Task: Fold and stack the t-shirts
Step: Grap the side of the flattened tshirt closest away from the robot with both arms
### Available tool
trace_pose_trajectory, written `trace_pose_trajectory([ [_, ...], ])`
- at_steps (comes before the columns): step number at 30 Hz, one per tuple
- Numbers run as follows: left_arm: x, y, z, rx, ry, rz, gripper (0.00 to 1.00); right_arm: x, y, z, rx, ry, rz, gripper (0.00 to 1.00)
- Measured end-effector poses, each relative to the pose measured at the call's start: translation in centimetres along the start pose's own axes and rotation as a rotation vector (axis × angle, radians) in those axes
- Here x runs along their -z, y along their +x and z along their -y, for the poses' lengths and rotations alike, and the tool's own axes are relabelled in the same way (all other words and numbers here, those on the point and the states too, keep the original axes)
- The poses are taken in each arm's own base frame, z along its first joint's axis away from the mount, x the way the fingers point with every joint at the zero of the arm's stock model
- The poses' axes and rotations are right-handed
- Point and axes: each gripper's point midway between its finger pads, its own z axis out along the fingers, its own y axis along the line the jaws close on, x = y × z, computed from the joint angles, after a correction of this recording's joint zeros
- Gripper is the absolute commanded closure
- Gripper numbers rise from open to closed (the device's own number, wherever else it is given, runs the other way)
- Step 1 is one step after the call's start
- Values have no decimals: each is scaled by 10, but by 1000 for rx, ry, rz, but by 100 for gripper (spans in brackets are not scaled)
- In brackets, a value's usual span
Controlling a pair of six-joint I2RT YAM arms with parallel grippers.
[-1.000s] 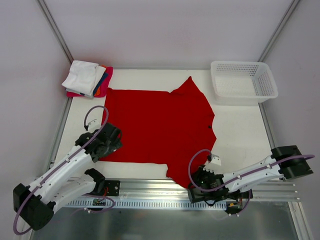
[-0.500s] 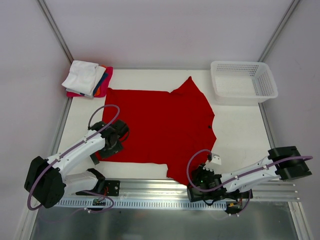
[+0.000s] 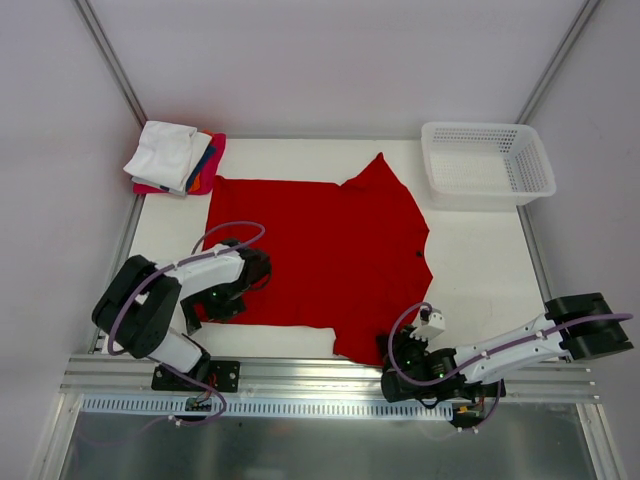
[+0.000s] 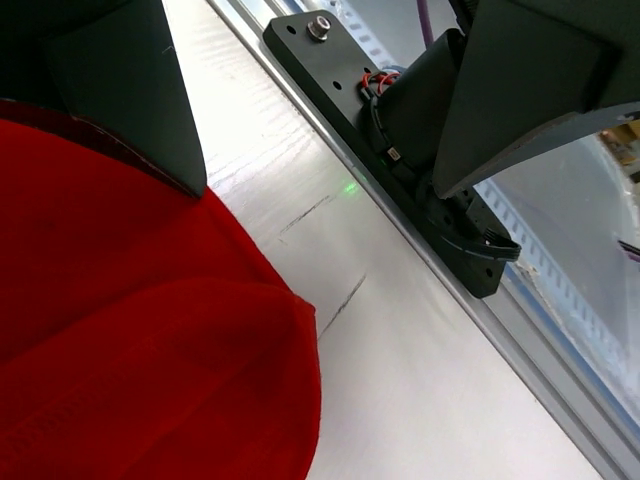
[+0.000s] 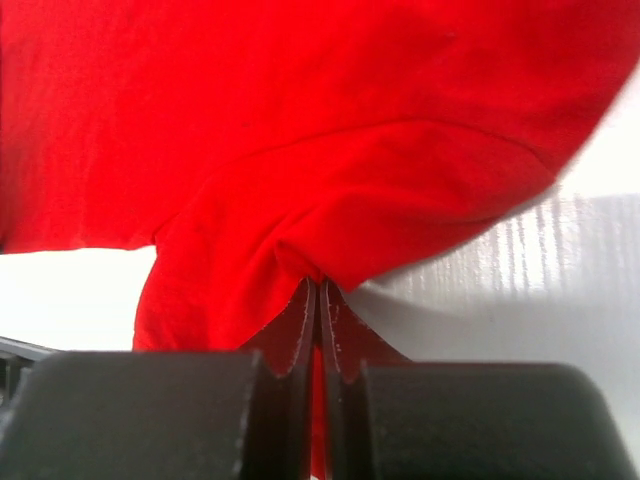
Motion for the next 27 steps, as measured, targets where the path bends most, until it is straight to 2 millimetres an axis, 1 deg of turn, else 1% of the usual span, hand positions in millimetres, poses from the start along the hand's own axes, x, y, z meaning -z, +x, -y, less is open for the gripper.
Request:
trace_pose_trajectory([
  [3,0,-5,3,-15,-20,14,1,-1,1,-2,-16,-31,-1,100],
  [5,1,-7,7,2,17,28,1,-2,2,-3,-32,-52,-6,99],
  [9,7,-15,17,126,230,101,1,-2,5,-6,-41,-75,-14,99],
  [12,16,-24,16,224,367,160,1,-2,7,-9,-43,-83,-23,100],
  [14,17,-26,15,256,403,177,1,-2,8,-10,-39,-86,-25,100],
  [17,15,-25,15,258,393,173,1,-2,9,-10,-31,-85,-25,100],
  [20,6,-21,15,236,322,154,1,-2,9,-11,-30,-84,-28,100],
  [21,2,-19,15,229,294,146,5,-2,9,-11,-30,-84,-28,100],
  [22,-1,-17,16,223,267,137,1,-2,9,-11,-31,-84,-28,100],
  [25,-8,-12,13,192,173,111,1,-1,9,-11,-36,-84,-33,100],
  [27,-7,-15,13,180,119,99,1,-1,9,-10,-39,-82,-34,100],
])
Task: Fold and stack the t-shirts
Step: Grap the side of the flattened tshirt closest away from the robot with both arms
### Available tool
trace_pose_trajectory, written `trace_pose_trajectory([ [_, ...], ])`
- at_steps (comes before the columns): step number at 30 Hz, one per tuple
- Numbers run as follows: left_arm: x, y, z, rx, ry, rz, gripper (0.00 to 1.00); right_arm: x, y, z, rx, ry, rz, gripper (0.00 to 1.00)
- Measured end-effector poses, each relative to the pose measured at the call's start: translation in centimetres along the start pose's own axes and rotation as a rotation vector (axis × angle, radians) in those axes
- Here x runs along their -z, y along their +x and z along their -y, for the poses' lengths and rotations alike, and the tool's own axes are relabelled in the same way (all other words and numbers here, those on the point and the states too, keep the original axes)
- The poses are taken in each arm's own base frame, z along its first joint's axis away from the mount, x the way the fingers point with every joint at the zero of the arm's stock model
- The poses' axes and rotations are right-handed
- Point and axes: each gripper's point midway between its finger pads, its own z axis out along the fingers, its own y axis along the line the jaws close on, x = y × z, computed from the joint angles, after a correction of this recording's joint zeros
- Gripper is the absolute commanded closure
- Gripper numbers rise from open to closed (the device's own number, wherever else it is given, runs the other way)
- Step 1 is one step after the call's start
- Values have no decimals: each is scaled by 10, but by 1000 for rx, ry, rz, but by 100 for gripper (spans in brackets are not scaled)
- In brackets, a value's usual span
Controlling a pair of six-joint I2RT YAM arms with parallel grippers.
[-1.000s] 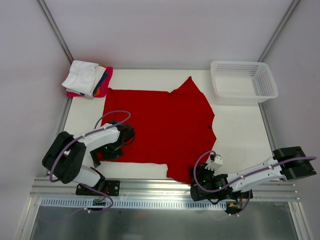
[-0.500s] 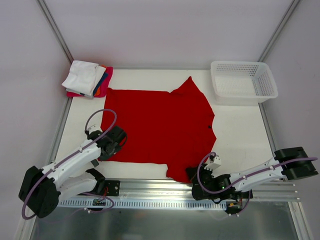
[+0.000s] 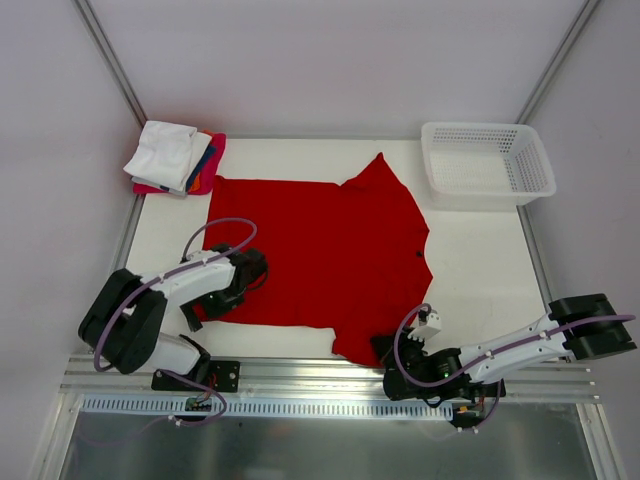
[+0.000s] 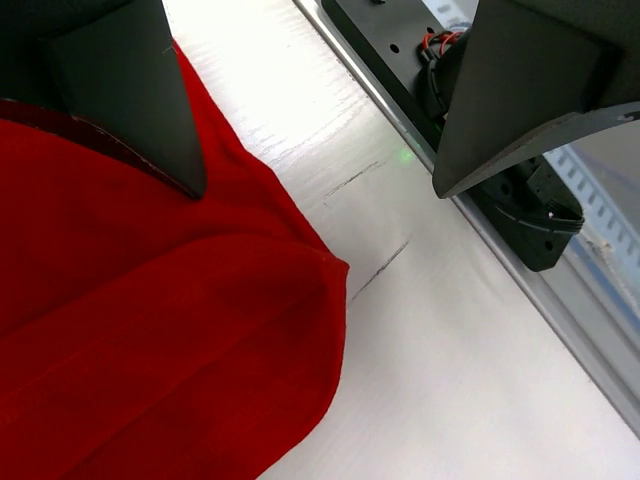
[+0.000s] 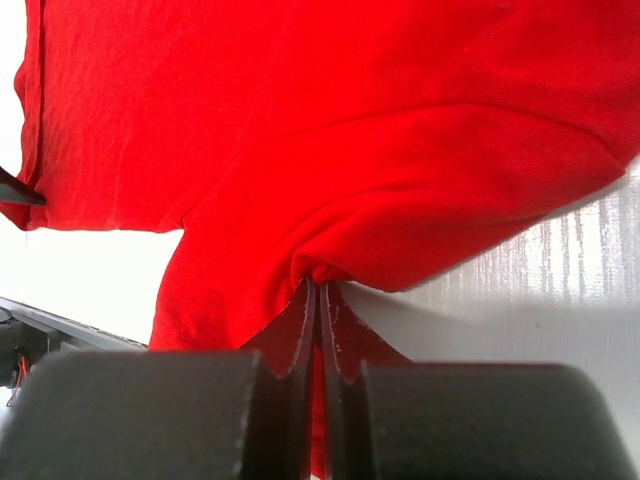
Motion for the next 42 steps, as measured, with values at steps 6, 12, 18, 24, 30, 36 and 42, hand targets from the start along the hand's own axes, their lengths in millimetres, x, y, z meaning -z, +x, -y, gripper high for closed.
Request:
trace_pose_trajectory([
  [6,2,-7,3,-9,-77,-20,1,0,0,1,-16,-1,1,99],
  [12,3,-11,5,24,-79,-17,22,-1,-1,1,-28,-4,4,100],
  [18,3,-15,7,53,-75,2,65,-1,-1,1,-34,-3,4,100],
  [24,3,-15,7,58,-74,2,73,-1,-1,1,-37,2,7,99],
  [30,-2,-7,-3,62,-67,-4,35,-1,0,0,-37,10,9,100],
  [36,-3,-9,-11,154,7,-1,22,-1,0,0,-24,18,14,99],
  [42,-24,-1,-17,325,89,-87,21,-1,0,0,-24,18,14,100],
])
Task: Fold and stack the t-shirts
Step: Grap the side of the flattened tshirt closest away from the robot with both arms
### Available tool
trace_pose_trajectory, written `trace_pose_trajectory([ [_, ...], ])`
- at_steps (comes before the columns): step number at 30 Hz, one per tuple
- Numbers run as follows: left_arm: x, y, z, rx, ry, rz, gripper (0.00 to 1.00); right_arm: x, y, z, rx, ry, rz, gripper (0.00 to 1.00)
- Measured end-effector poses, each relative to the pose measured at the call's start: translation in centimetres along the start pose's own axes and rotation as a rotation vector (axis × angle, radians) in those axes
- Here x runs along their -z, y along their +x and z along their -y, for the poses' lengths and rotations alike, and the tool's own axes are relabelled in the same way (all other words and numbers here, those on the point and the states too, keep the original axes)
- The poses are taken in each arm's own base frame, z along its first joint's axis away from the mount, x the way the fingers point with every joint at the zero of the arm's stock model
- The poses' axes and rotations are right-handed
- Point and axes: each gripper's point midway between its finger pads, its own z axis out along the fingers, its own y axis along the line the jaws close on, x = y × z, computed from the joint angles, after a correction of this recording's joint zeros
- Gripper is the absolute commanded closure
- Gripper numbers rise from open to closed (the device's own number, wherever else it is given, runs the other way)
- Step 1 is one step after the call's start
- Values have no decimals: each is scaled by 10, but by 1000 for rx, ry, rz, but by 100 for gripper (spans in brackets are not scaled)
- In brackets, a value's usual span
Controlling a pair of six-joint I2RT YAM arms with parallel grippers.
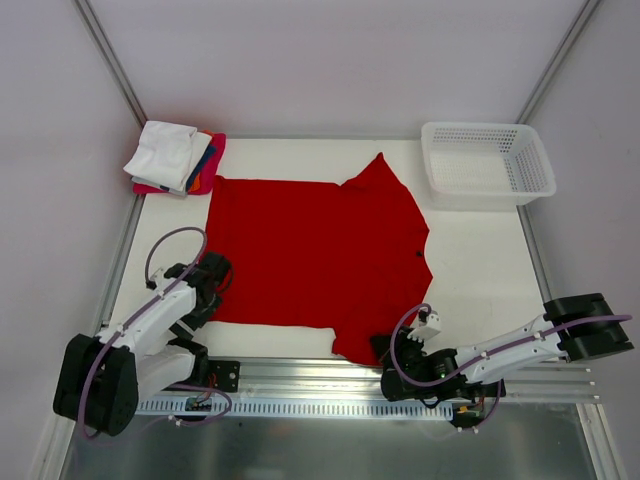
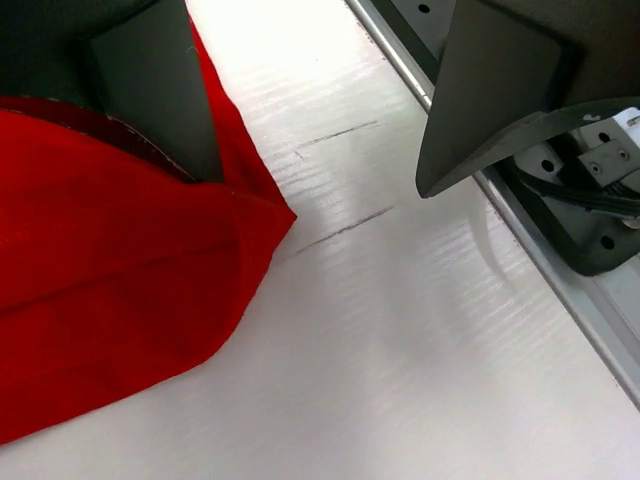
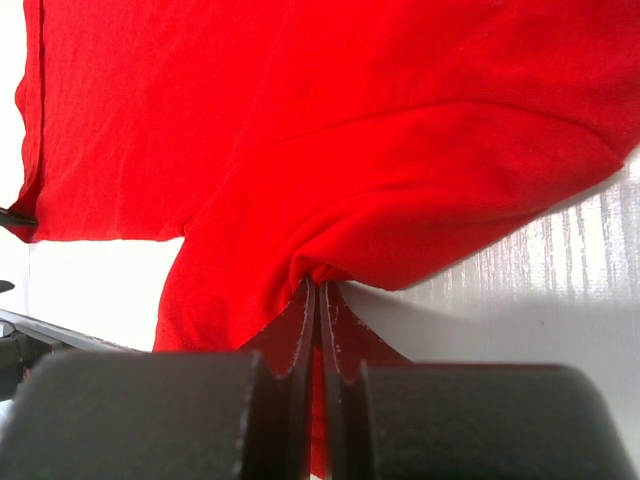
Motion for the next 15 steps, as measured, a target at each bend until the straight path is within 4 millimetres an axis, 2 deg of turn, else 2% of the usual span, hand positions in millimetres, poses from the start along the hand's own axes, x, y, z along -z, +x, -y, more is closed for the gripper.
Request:
trace_pose_trajectory([
  [7,-5,-4,19,70,98,-52,21,0,0,0,-5,0,-1,100],
  [13,-9,-8,29,116,168,-103,30,0,0,0,-6,1,-1,99],
  [15,-10,-8,29,109,175,-112,39,0,0,1,-6,4,1,99],
])
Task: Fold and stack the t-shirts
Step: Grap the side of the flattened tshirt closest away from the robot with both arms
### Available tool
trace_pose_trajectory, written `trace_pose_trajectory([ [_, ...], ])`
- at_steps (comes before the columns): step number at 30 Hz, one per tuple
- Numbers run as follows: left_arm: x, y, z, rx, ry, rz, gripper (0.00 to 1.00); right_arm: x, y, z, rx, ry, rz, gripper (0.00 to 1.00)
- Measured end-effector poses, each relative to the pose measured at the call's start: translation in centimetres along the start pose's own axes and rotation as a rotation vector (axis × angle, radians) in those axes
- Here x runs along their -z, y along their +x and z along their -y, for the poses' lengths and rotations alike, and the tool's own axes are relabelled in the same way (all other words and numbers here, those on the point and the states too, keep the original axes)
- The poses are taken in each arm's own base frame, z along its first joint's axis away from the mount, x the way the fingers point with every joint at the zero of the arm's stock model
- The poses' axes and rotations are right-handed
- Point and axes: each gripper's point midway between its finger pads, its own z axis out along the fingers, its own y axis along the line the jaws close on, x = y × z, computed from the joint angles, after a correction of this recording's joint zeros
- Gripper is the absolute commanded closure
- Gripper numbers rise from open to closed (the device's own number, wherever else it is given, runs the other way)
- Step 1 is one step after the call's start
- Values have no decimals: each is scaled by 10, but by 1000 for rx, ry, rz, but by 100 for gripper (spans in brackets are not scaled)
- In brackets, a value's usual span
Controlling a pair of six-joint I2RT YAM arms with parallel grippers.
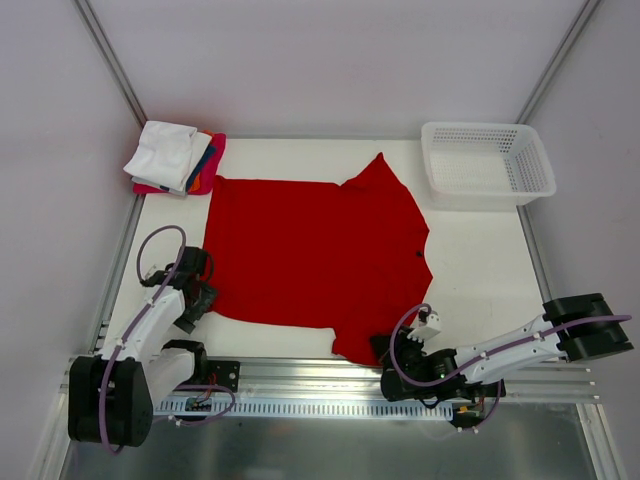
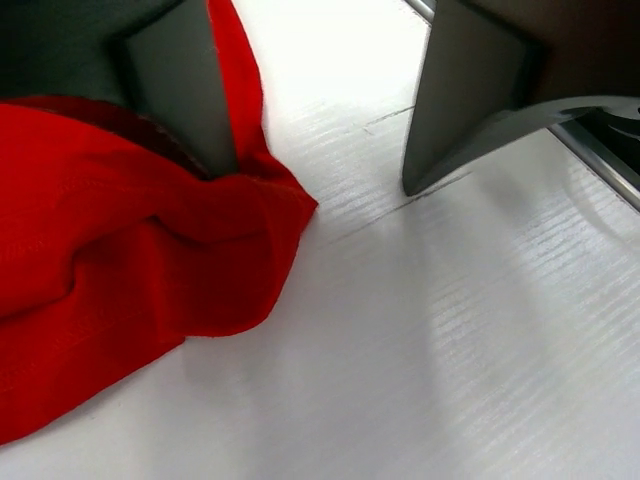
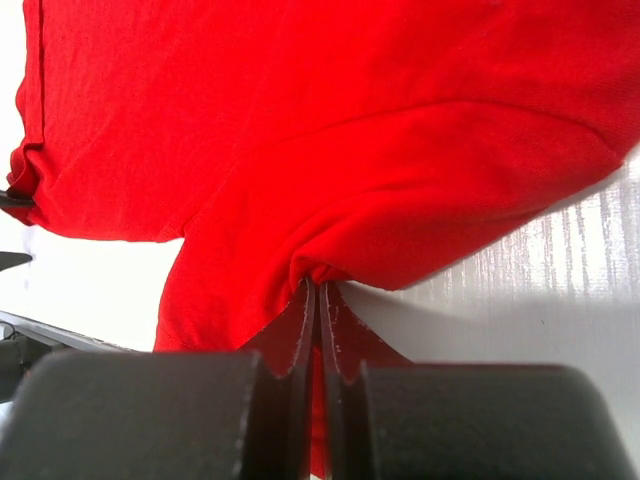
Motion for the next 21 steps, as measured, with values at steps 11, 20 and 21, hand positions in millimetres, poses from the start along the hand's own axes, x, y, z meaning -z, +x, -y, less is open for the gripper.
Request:
trace_pose_trajectory([
  [11,-2,-6,10,-17,56,7,99,-3,0,-2,13,30,12,99],
  [20,-3,-8,21,-29,103,7,100,-6,0,-5,25,56,17,99],
  [21,-3,-8,22,-28,110,8,100,-6,0,-5,27,59,17,99],
])
